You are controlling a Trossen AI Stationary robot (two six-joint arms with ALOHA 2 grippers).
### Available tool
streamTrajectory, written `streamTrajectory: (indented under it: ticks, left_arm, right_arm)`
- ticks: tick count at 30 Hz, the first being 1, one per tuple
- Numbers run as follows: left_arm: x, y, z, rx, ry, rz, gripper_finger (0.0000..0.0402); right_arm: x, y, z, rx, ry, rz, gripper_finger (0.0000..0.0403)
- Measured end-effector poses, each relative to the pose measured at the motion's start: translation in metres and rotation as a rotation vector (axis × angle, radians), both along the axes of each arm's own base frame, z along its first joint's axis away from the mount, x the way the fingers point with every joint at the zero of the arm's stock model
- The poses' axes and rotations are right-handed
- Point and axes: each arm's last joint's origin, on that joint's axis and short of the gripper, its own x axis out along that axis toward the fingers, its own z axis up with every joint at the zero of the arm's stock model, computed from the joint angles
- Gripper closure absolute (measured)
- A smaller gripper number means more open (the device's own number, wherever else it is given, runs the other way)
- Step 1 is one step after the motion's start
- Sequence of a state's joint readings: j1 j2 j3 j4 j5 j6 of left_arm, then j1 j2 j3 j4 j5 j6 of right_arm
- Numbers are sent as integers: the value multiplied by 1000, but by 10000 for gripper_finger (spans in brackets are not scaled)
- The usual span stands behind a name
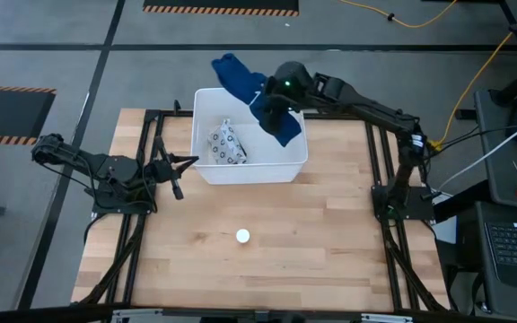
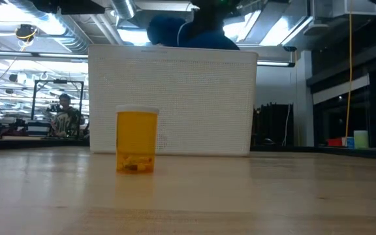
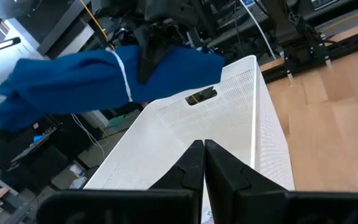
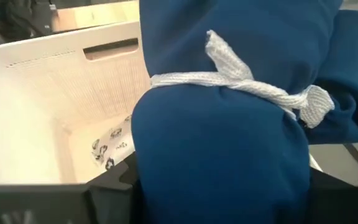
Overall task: Pick & place medical supplies in basket/bin
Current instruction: Put the blue patient gown into the white bin
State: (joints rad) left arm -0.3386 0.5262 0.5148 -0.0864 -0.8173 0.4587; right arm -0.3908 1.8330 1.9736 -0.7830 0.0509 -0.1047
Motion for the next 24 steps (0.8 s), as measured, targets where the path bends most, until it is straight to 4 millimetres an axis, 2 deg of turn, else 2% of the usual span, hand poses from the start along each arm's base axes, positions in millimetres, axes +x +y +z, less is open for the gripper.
streamTrajectory:
  ticks: [6, 13, 24]
  left_arm:
    - [0, 0, 0, 0, 0, 0, 397]
    - [0, 0, 0, 0, 0, 0, 394]
    - [0, 0, 0, 0, 0, 0, 398]
  right_arm:
    - [9, -4, -7, 24, 52, -2, 210]
    - [15, -8, -28, 71, 147, -13, 210]
    - [35, -18, -67, 94, 243, 1, 210]
